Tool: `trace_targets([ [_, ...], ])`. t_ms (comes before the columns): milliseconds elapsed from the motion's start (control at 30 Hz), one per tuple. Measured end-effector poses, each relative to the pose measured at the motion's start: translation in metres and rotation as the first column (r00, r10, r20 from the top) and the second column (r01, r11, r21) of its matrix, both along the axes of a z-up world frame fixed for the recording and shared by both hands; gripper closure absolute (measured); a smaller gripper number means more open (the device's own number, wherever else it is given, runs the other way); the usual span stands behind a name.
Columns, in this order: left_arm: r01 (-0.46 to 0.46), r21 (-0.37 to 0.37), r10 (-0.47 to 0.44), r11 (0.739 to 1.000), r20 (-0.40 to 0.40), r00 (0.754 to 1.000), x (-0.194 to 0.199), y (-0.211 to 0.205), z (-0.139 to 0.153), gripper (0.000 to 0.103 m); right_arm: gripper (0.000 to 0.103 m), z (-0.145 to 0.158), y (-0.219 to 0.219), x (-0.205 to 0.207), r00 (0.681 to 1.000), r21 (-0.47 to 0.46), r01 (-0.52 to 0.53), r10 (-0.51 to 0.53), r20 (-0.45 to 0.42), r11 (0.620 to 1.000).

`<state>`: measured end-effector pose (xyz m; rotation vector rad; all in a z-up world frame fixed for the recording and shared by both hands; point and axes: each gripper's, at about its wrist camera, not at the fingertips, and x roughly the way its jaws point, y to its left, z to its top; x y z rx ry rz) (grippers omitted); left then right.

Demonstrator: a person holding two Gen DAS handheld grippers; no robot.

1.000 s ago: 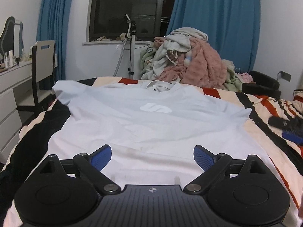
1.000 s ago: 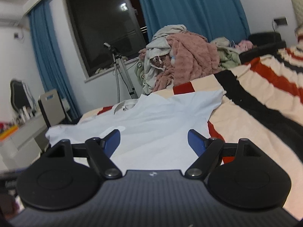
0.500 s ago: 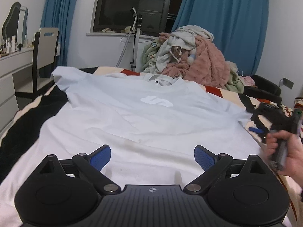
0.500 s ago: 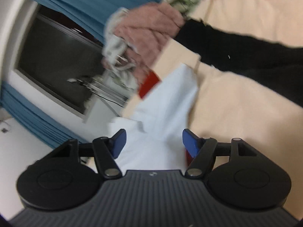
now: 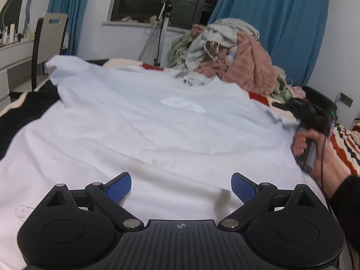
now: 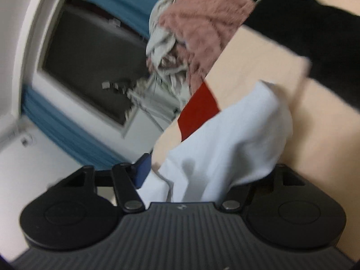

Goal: Fold clothes
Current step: 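Grasp the shirt hem with the right gripper and lift it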

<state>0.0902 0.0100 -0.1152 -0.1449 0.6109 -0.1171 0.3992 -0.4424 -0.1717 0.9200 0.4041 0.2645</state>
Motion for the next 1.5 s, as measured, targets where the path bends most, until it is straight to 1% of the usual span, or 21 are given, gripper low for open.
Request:
trace_targets([
  [33, 0.000, 0.000, 0.000, 1.000, -0.006, 1.000, 0.002, -0.001, -0.001, 0.006, 0.086, 0.006, 0.006, 0.008, 1.000, -0.054, -0.020, 0.018, -0.025, 0.998],
  [67, 0.000, 0.000, 0.000, 1.000, -0.012, 1.000, 0.004, -0.003, -0.002, 0.006, 0.096, 0.011, 0.011, 0.011, 0.999, -0.102, -0.024, 0.021, -0.029, 0.995],
  [133, -0.008, 0.010, 0.008, 1.000, -0.007, 1.000, 0.005, -0.004, -0.001, 0.006, 0.096, 0.023, 0.015, 0.004, 1.000, -0.168, 0.013, -0.010, 0.019, 0.986],
  [200, -0.019, 0.010, 0.019, 1.000, 0.011, 1.000, 0.003, -0.003, 0.004, 0.006, 0.097, 0.030, 0.005, -0.016, 0.992, -0.159, 0.109, -0.097, 0.085, 0.981],
  [300, -0.023, -0.004, 0.023, 1.000, 0.039, 0.999, -0.002, 0.002, 0.012, 0.006, 0.097, 0.039, -0.014, -0.043, 0.961, -0.140, 0.253, -0.232, 0.152, 0.957],
  [467, -0.030, -0.013, 0.031, 0.999, 0.077, 0.997, -0.013, 0.012, 0.027, 0.006, 0.097, 0.045, -0.041, -0.060, 0.915, -0.243, 0.402, -0.396, 0.075, 0.883],
  [567, -0.044, -0.015, 0.045, 0.999, 0.073, 0.996, -0.016, 0.021, 0.036, 0.006, 0.097, 0.058, -0.033, -0.057, 0.909, -0.356, 0.395, -0.416, 0.019, 0.847],
  [633, -0.054, -0.017, 0.055, 0.998, 0.071, 0.996, -0.017, 0.026, 0.041, 0.006, 0.096, 0.079, -0.013, -0.056, 0.905, -0.464, 0.392, -0.424, 0.037, 0.794],
  [700, -0.068, -0.014, 0.069, 0.998, 0.070, 0.995, -0.019, 0.034, 0.047, 0.006, 0.096, 0.107, 0.017, -0.056, 0.899, -0.562, 0.399, -0.429, 0.086, 0.724],
  [767, -0.090, -0.007, 0.090, 0.996, 0.091, 0.992, -0.021, 0.047, 0.052, 0.005, 0.096, 0.133, 0.055, -0.054, 0.898, -0.661, 0.402, -0.413, 0.150, 0.634],
  [867, -0.134, 0.013, 0.132, 0.991, 0.093, 0.987, -0.021, 0.068, 0.055, 0.005, 0.096, 0.163, 0.129, -0.044, 0.913, -0.793, 0.380, -0.329, 0.240, 0.476],
  [967, -0.175, -0.029, 0.177, 0.984, 0.079, 0.981, -0.020, 0.090, 0.053, 0.005, 0.096, 0.165, 0.211, -0.023, 0.943, -0.884, 0.315, -0.218, 0.251, 0.345],
  [1000, -0.188, -0.052, 0.191, 0.981, 0.068, 0.979, -0.019, 0.099, 0.052, 0.005, 0.096, 0.161, 0.236, -0.016, 0.953, -0.905, 0.289, -0.184, 0.240, 0.314],
  [1100, -0.227, -0.097, 0.230, 0.969, 0.031, 0.973, -0.013, 0.119, 0.044, 0.005, 0.095, 0.140, 0.303, 0.005, 0.975, -0.943, 0.214, -0.109, 0.192, 0.255],
  [1167, -0.246, -0.089, 0.248, 0.965, 0.016, 0.969, -0.010, 0.125, 0.036, 0.005, 0.095, 0.123, 0.335, 0.021, 0.987, -0.956, 0.158, -0.076, 0.143, 0.249],
  [1200, -0.255, -0.085, 0.257, 0.963, 0.009, 0.966, -0.008, 0.128, 0.032, 0.005, 0.093, 0.116, 0.347, 0.028, 0.991, -0.957, 0.128, -0.056, 0.118, 0.262],
  [1267, -0.261, -0.100, 0.261, 0.960, -0.007, 0.965, -0.004, 0.135, 0.025, 0.005, 0.061, 0.108, 0.363, 0.036, 0.998, -0.948, 0.066, 0.001, 0.070, 0.310],
  [1300, -0.264, -0.107, 0.263, 0.959, -0.015, 0.965, -0.002, 0.138, 0.022, 0.005, 0.020, 0.106, 0.370, 0.037, 0.998, -0.940, 0.032, 0.037, 0.047, 0.340],
  [1333, -0.264, -0.110, 0.263, 0.958, -0.020, 0.965, 0.000, 0.138, 0.020, 0.005, 0.000, 0.106, 0.377, 0.031, 0.996, -0.929, 0.014, 0.074, 0.044, 0.371],
  [1400, -0.262, -0.114, 0.261, 0.958, -0.028, 0.965, 0.003, 0.138, 0.017, 0.005, 0.000, 0.111, 0.386, 0.017, 0.988, -0.911, -0.007, 0.145, 0.058, 0.413],
  [1500, -0.251, -0.101, 0.249, 0.963, -0.031, 0.968, 0.006, 0.132, 0.014, 0.005, 0.000, 0.125, 0.386, -0.003, 0.979, -0.901, -0.020, 0.190, 0.069, 0.433],
])
